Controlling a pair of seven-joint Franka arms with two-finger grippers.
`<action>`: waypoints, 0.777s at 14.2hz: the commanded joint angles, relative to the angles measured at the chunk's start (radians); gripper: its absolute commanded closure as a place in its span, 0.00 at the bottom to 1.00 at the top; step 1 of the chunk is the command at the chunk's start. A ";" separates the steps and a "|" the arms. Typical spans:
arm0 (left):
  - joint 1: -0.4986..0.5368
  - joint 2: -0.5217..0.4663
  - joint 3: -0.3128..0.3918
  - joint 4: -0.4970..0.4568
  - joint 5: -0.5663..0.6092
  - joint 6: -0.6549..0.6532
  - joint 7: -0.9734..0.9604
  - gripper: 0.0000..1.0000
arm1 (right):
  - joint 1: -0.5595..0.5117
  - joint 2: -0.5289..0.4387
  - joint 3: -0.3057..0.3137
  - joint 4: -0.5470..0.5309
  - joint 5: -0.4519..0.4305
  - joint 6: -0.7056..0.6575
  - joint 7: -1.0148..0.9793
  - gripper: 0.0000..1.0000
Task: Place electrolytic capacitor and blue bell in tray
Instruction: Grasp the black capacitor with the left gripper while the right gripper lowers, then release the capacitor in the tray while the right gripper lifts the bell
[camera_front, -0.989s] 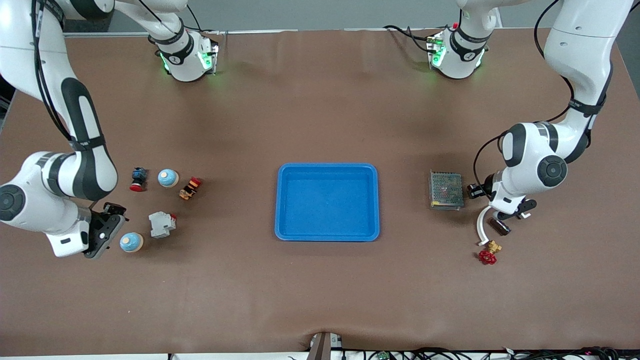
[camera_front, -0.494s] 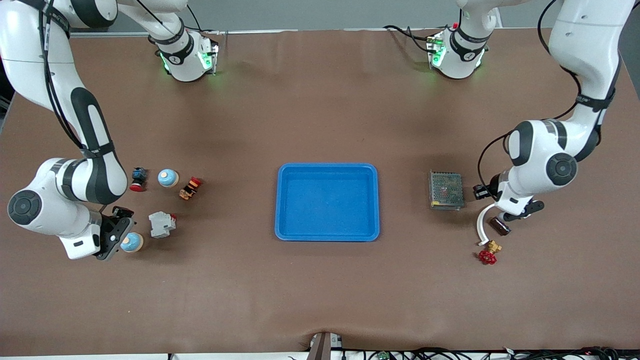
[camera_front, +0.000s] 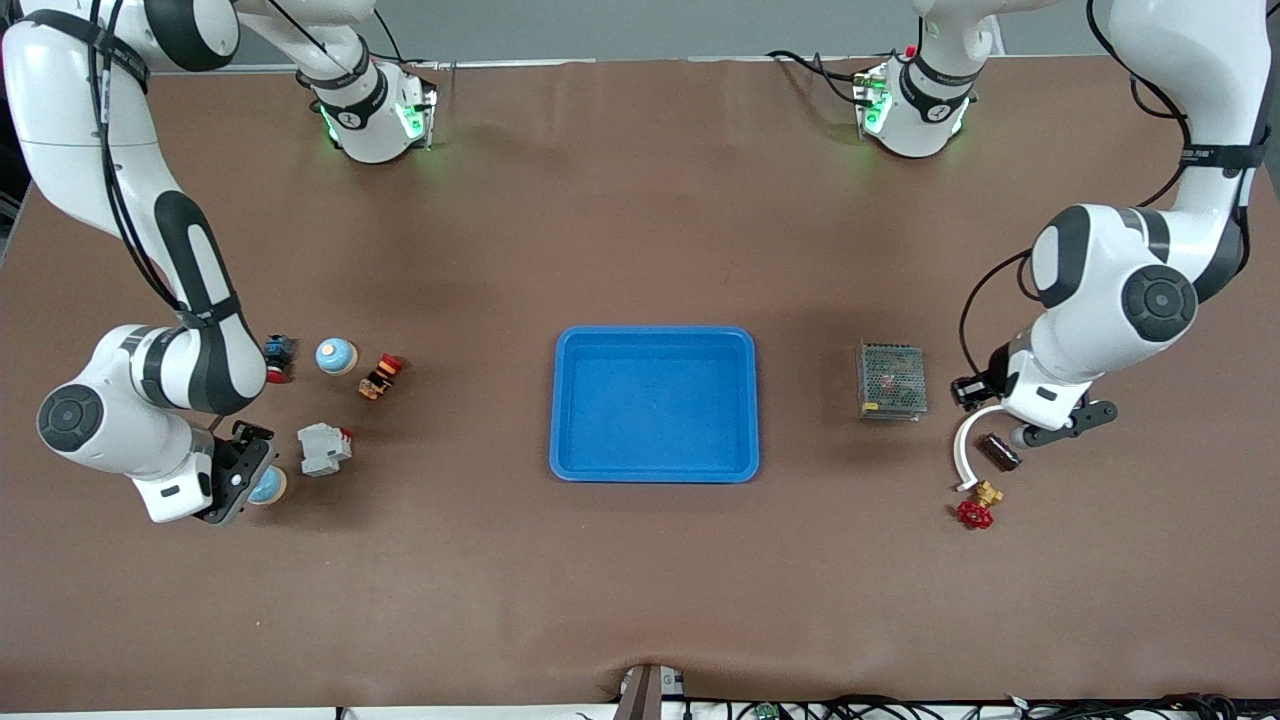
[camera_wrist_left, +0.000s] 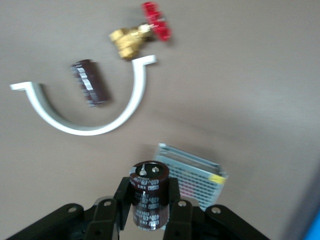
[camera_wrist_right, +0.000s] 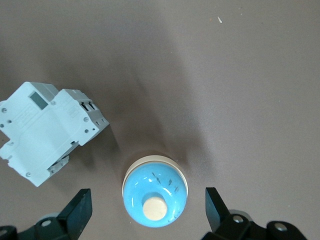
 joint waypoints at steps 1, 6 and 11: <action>-0.001 0.014 -0.060 0.060 0.021 -0.025 -0.055 1.00 | -0.014 0.016 0.007 0.010 -0.006 0.010 -0.021 0.00; -0.093 0.061 -0.107 0.088 0.022 -0.022 -0.166 1.00 | -0.022 0.038 0.007 0.005 -0.003 0.036 -0.053 0.00; -0.217 0.153 -0.103 0.123 0.024 0.020 -0.356 1.00 | -0.026 0.048 0.007 -0.018 -0.003 0.073 -0.054 0.00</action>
